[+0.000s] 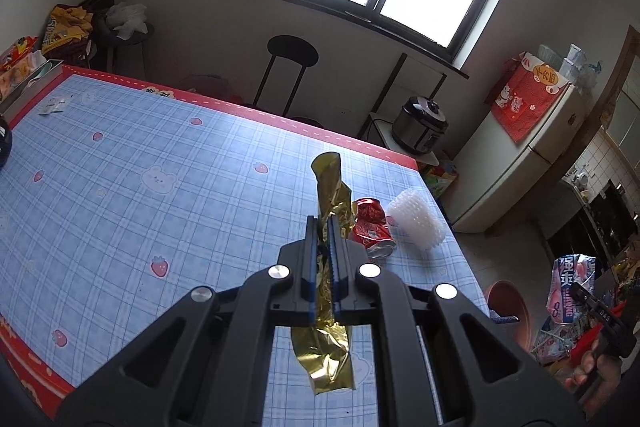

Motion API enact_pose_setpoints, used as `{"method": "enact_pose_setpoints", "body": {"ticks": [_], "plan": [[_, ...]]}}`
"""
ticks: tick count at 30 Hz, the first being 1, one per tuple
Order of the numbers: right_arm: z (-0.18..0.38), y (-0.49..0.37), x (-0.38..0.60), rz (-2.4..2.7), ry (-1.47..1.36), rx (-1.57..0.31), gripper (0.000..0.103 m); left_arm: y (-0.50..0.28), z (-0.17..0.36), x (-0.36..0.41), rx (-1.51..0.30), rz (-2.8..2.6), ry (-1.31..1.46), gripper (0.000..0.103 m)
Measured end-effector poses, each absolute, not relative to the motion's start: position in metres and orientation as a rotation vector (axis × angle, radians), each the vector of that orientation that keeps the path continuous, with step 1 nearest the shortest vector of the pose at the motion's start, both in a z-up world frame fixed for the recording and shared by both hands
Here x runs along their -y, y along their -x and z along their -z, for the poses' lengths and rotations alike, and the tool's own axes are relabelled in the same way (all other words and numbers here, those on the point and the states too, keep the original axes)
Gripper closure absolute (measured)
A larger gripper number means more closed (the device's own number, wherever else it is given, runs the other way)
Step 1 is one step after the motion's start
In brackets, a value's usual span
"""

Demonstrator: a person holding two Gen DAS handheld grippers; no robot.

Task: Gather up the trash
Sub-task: 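Carry the snack packet over the bucket and release it while the left tool holds the gold wrapper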

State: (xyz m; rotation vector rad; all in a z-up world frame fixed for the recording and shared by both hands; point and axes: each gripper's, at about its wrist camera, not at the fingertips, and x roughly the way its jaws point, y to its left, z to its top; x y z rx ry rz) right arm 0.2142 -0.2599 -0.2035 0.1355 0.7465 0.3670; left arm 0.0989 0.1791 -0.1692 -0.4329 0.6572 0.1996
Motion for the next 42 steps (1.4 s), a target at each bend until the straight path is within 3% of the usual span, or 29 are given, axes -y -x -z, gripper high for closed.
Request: {"method": "enact_pose_setpoints", "body": {"ticks": [10,20,32,34,36,40,42], "plan": [[0.179,-0.22,0.335,-0.238,-0.141,-0.668,0.093,-0.084,0.118,-0.13,-0.56,-0.137,0.375,0.094],[0.174,-0.248,0.409,-0.075,-0.092,-0.701,0.093,-0.077,0.124,-0.094,-0.543,-0.113,0.39,0.094],[0.181,-0.279,0.408,-0.084,-0.04,-0.754,0.092,-0.054,0.127,-0.093,-0.537,-0.163,0.39,0.094],[0.182,-0.281,0.406,-0.086,-0.056,-0.754,0.087,-0.05,0.125,-0.095,-0.537,-0.172,0.386,0.094],[0.182,-0.282,0.405,-0.073,-0.066,-0.742,0.063,-0.046,0.124,-0.096,-0.54,-0.179,0.382,0.094],[0.181,-0.282,0.402,-0.053,-0.079,-0.729,0.052,-0.043,0.121,-0.103,-0.542,-0.188,0.378,0.094],[0.179,-0.279,0.401,-0.044,-0.089,-0.718,0.038,-0.043,0.12,-0.105,-0.542,-0.187,0.375,0.094]]}}
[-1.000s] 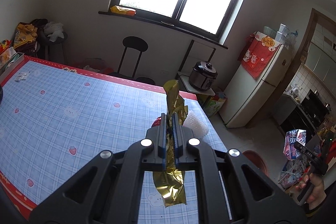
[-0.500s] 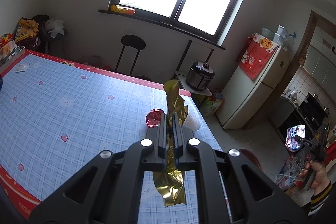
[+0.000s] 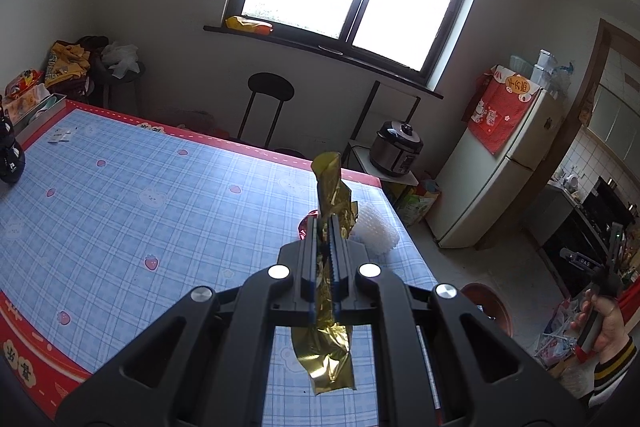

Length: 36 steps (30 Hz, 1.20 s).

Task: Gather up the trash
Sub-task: 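Carry the snack packet over the bucket and release it while the left tool holds the gold wrapper, then carry the gold wrapper over the bucket and open the left gripper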

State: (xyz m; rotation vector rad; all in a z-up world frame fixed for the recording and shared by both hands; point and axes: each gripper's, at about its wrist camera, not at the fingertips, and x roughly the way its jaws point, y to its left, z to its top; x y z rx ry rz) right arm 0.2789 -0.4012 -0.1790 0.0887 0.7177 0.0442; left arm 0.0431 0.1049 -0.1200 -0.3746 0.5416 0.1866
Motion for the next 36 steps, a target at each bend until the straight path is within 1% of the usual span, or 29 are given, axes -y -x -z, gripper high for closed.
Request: {"method": "enact_pose_setpoints", "body": {"ticks": [1,3,5,7,15,24,29,36], "plan": [[0.178,-0.277,0.401,-0.039,-0.091,-0.712,0.036,-0.044,0.119,-0.105,-0.541,-0.183,0.372,0.094],[0.175,-0.274,0.401,-0.022,-0.092,-0.706,0.02,-0.046,0.117,-0.104,-0.54,-0.174,0.365,0.094],[0.171,-0.269,0.402,-0.006,-0.101,-0.693,0.01,-0.049,0.114,-0.102,-0.539,-0.159,0.357,0.094],[0.165,-0.263,0.405,0.002,-0.114,-0.681,0.006,-0.054,0.111,-0.098,-0.536,-0.138,0.348,0.094],[0.139,-0.231,0.424,0.059,-0.136,-0.625,0.006,-0.088,0.092,-0.061,-0.516,-0.002,0.296,0.094],[0.131,-0.194,0.456,0.111,-0.17,-0.596,0.006,-0.135,0.08,0.018,-0.499,0.192,0.251,0.094],[0.136,-0.181,0.474,0.14,-0.161,-0.613,0.006,-0.167,0.086,0.076,-0.521,0.315,0.24,0.094],[0.148,-0.161,0.514,0.197,-0.185,-0.64,0.006,-0.215,0.114,0.176,-0.589,0.521,0.176,0.094]]}}
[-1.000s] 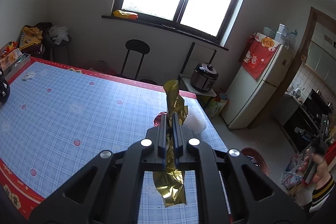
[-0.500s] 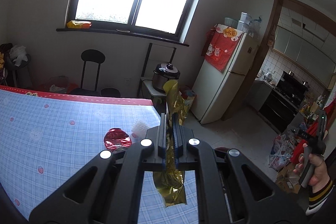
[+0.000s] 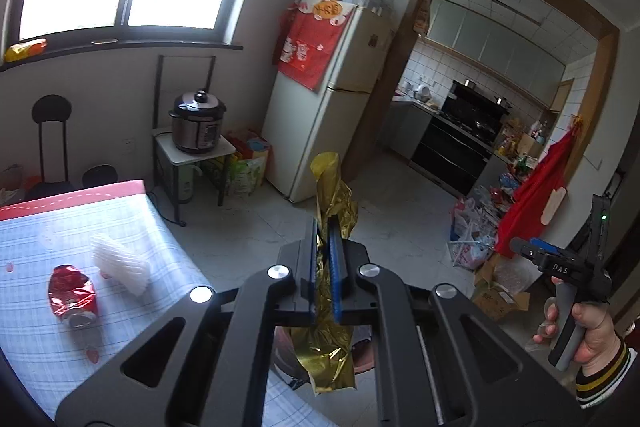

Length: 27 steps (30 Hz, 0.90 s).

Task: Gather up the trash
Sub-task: 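Carry the gold wrapper over the bucket and open the left gripper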

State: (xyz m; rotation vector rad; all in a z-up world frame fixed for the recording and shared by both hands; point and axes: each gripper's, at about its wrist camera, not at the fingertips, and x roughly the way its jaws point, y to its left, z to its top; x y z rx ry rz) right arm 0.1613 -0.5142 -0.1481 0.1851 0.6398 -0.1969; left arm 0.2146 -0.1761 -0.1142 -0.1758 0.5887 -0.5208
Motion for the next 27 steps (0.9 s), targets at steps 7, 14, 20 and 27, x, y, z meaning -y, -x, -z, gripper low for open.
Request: {"method": "enact_pose_setpoints", "body": {"ticks": [7,14,20,27], "plan": [[0.159,-0.145,0.551,0.265,-0.217,-0.658,0.006,-0.246,0.142,0.264,-0.641,0.673,0.09,0.094],[0.174,-0.147,0.565,0.286,-0.255,-0.686,0.006,-0.272,0.161,0.317,-0.708,0.771,0.004,0.073],[0.178,-0.157,0.553,0.25,-0.251,-0.692,0.006,-0.269,0.154,0.29,-0.675,0.728,0.02,0.03],[0.176,-0.173,0.525,0.193,-0.243,-0.683,0.006,-0.241,0.136,0.208,-0.624,0.539,0.034,0.006]]}}
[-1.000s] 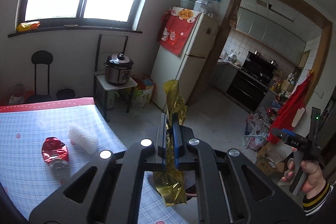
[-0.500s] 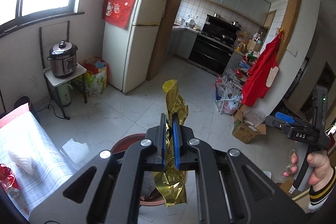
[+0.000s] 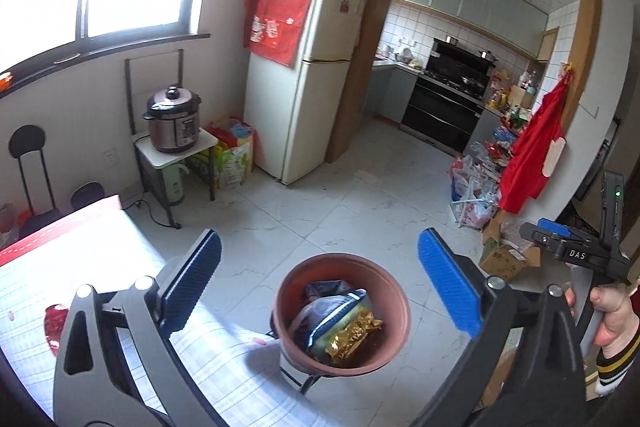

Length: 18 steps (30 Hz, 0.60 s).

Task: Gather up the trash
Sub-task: 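Carry the gold wrapper over the bucket and open the left gripper, then move both tools back to the table and grasp the white foam net with the right gripper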

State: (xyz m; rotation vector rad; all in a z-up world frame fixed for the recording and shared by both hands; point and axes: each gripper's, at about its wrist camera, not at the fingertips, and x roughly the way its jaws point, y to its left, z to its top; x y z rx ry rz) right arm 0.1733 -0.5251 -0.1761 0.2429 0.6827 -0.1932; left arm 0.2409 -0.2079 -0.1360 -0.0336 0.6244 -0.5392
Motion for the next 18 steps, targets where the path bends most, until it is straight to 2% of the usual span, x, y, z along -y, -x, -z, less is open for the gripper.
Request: {"method": "enact_pose_setpoints", "body": {"ticks": [8,18], "plan": [[0.179,-0.202,0.471,0.096,-0.231,-0.703,0.006,-0.189,0.125,0.067,-0.565,0.229,0.126,0.006],[0.177,-0.238,0.373,-0.06,-0.16,-0.73,0.006,-0.119,0.14,-0.113,-0.573,-0.127,0.328,0.006]]}}
